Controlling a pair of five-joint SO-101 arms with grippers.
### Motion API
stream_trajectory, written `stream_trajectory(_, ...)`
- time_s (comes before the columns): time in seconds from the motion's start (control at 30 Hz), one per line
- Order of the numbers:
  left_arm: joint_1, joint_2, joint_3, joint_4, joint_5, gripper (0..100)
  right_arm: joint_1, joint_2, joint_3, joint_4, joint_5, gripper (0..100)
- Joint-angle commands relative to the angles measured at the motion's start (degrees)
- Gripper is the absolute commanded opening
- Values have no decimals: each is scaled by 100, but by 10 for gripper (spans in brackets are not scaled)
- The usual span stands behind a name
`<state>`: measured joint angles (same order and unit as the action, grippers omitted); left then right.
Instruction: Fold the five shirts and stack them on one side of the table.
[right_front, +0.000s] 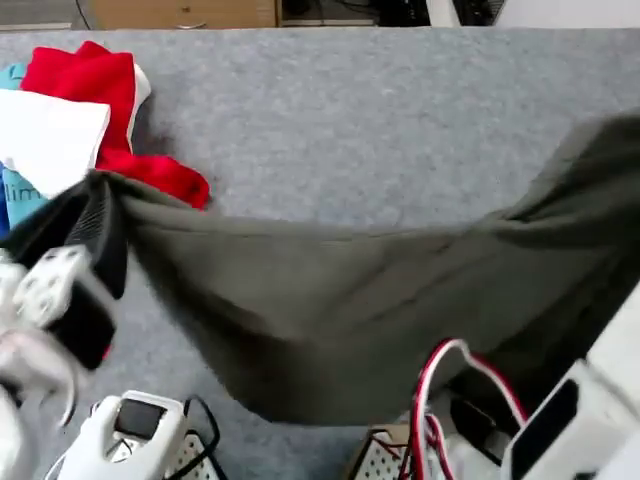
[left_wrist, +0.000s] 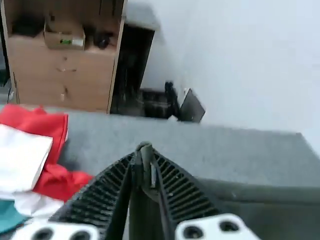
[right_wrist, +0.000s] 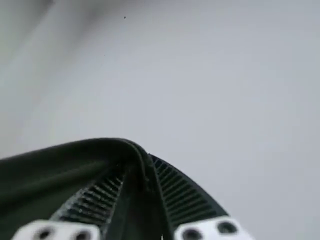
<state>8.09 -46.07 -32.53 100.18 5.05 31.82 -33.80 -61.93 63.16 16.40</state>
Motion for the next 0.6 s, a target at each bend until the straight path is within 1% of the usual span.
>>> stream_trajectory(0.0, 53, -180, 360, 53, -9, 18, 92, 4, -22, -79, 44, 2)
stream_trajectory(0.07, 53, -268, 633, 53, -9, 18, 92, 4, -22, 193, 62, 2)
stream_trajectory(0.2, 62, -400, 1363, 53, -9, 18, 57, 66, 4, 738, 360, 2)
stream_trajectory(0.37, 62, -426, 1960, -26, -9, 18, 48, 207, 629, 615, 404, 2)
stream_trajectory(0.43, 62, -418, 2154, -378, -9, 18, 48, 295, 1042, 413, 404, 2)
stream_trajectory(0.47, 44, -418, 2312, -695, -9, 18, 48, 338, 1244, 290, 396, 2)
stream_trajectory(0.57, 26, -418, 3086, -1943, -9, 18, 48, 523, 2035, -255, 360, 2)
